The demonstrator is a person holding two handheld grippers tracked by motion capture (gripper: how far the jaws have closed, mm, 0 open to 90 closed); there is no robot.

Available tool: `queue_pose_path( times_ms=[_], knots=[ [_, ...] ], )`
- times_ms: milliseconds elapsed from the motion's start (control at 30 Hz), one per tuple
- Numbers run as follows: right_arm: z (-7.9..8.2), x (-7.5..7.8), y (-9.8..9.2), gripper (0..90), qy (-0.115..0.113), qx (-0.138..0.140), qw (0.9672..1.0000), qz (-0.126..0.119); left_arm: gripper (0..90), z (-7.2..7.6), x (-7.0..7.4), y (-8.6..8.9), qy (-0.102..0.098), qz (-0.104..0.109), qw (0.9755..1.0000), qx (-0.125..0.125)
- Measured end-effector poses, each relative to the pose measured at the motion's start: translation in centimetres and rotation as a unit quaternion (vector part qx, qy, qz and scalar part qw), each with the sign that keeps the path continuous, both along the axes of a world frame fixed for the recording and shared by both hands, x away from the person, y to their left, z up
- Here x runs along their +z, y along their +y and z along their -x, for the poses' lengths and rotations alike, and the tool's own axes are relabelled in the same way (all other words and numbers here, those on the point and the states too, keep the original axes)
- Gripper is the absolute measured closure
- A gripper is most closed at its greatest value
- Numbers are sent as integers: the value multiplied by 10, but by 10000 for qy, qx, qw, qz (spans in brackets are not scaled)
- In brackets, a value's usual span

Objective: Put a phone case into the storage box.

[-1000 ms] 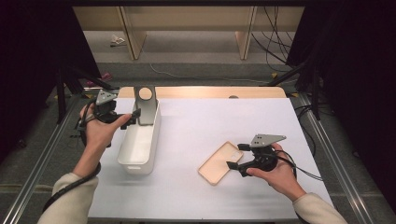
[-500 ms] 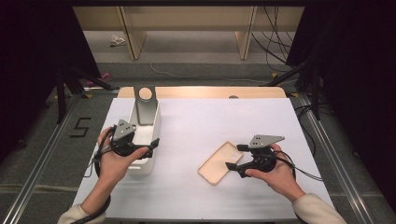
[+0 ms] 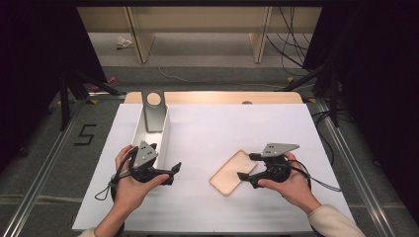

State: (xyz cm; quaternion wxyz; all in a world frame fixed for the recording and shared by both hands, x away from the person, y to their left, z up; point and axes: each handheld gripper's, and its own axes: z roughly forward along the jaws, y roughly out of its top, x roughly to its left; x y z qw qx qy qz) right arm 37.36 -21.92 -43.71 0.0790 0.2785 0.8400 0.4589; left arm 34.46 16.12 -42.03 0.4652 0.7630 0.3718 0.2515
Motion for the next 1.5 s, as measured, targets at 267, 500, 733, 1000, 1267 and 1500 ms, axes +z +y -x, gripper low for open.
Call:
queue_pose_path(
  times_ms=[267, 500, 733, 1000, 1267, 1500],
  knots=[
    [0, 1, 0, 162, -13, -30, 10000, -21, 0, -1, -1, 2, -16, 15, 10000, 26],
    [1, 0, 8, 167, 32, 27, 10000, -39, 0, -3, -4, 2, 52, 85, 9999, 23],
    [6, -3, 24, 420, 55, 123, 9994, 315, 1, -4, -5, 2, 73, 115, 9999, -7],
    [1, -11, 41, 900, 667, 182, 9930, 961, 8, -4, -7, 4, 61, 91, 9999, -31],
    [-3, -20, 68, 900, 1015, 386, 9830, 1480, 10, -3, -9, 2, 42, 4, 10000, -89],
    [-2, -21, 73, 900, 1168, 372, 9780, 1690, 12, -4, -10, 2, 54, -18, 9999, -86]
  ],
)
